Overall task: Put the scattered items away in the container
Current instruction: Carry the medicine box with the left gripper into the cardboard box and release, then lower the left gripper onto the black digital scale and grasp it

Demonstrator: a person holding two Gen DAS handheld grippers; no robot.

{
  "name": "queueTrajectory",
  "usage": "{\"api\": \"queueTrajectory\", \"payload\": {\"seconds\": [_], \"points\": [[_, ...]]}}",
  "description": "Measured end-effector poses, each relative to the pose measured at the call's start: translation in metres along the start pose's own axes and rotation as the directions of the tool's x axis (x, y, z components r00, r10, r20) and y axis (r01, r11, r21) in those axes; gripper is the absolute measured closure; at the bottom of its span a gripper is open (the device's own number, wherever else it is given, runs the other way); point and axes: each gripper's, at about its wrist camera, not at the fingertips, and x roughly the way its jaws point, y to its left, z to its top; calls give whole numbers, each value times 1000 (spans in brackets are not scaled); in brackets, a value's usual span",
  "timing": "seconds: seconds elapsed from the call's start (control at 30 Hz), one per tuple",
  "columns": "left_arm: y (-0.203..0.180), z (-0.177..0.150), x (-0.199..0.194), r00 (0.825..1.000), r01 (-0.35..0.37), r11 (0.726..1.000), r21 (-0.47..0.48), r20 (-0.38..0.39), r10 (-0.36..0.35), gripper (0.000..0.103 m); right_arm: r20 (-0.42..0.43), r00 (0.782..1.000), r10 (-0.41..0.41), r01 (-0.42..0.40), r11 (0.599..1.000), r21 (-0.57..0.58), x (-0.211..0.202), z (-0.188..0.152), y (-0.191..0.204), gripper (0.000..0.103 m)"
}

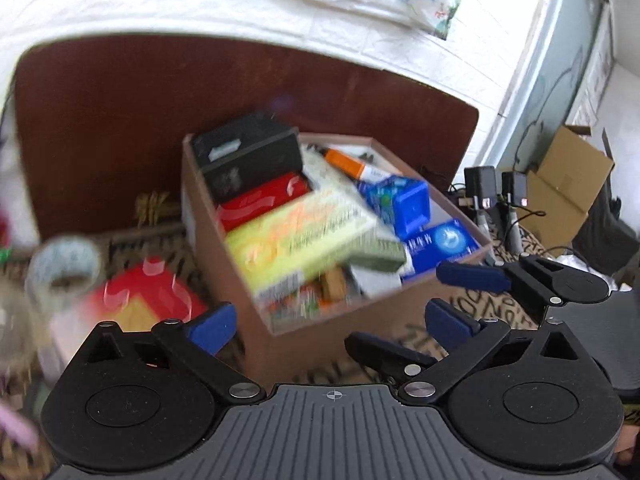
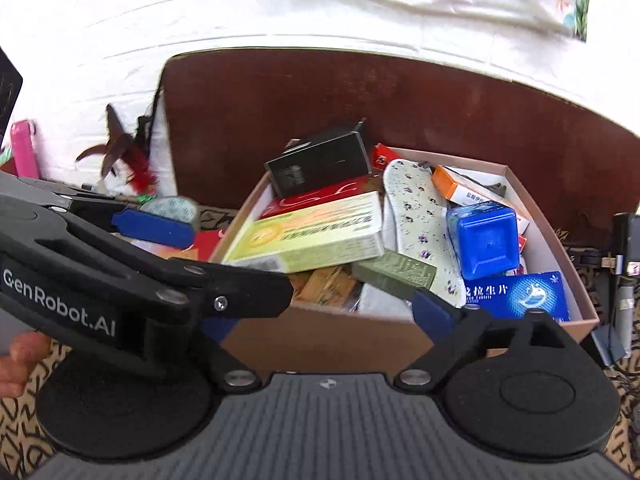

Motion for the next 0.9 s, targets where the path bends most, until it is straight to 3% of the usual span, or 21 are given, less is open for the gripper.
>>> {"api": "queueTrajectory", "payload": {"seconds": [0.27, 0.47, 0.6, 0.9], "points": [[41, -83, -60, 998, -50, 986, -157, 16, 53, 0, -5, 997, 83, -83, 993, -84, -25, -39, 67, 2], [86, -130, -93, 986, -167, 957, -238, -17, 168, 0, -58, 980, 189, -193, 977, -90, -21, -65, 122, 2], [114, -138, -106, 978, -201, 942, -267, -7, 207, 0, -96, 972, 215, -223, 971, -81, -9, -74, 150, 2], [155, -111, -96, 977, -197, 957, -213, 41, 210, 0, -108, 965, 240, -250, 964, -94, 13, -75, 185, 5]]}}
